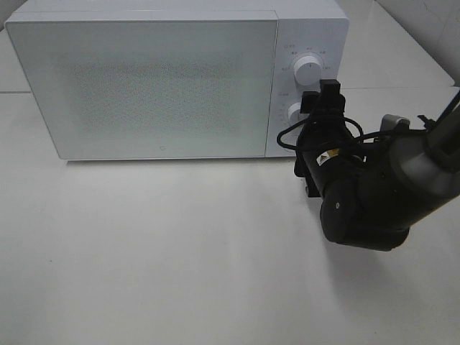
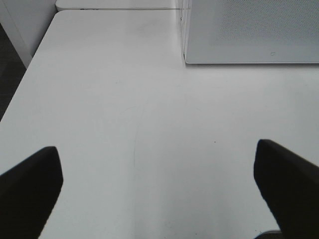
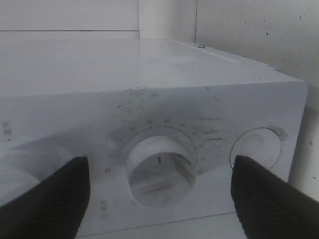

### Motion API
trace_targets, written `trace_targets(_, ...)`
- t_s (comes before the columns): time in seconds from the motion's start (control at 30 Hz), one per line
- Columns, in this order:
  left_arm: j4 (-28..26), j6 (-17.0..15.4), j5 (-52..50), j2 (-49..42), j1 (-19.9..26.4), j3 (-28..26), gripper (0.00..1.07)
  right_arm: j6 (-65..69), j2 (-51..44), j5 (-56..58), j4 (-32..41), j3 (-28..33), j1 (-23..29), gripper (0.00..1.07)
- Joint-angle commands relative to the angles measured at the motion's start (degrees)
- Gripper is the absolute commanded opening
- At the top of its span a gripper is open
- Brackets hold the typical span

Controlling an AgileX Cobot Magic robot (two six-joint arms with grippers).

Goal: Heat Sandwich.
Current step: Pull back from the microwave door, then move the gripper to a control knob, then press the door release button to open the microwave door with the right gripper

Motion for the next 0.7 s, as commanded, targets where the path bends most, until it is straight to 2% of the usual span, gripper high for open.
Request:
trace_targets(0.03,-0.46,-0.06,-0.63,-1.20,0.00,0.00,1.00,-0.92,-1.55,-6.76,-3.09,1.95,0.11,0.76)
trace_targets(0.27,-0.46,-0.06,-0.63,-1.20,0.00,0.00,1.00,-3.72,-4.98,-0.74,-8.54,6.07,0.11,0.76)
trace_targets(0.43,-0.46,-0.06,-0.63,-1.20,0.00,0.00,1.00,-13.64,-10.03,8.31,-11.97,9.00,-0.06,0.76)
trace_targets(0.53,-0.46,-0.06,-0.63,-1.20,0.00,0.00,1.00,-25.15,-14.55,17.76,-13.24,9.97,-0.06,0.76)
trace_targets(0.57,-0.46,-0.06,-0.63,-1.20,0.00,0.00,1.00,-25.15,-14.55,17.76,-13.24,9.97,-0.06,0.76)
trace_targets(0.6,-0.46,-0.06,-0.63,-1.20,0.00,0.00,1.00,-33.80,-16.96,23.72,-13.87,10.08,-0.11,0.76)
trace_targets(0.7,-0.46,-0.06,-0.63,-1.20,0.00,0.00,1.00,-45.61,-20.45,34.03,-13.87,10.08,-0.74,0.76)
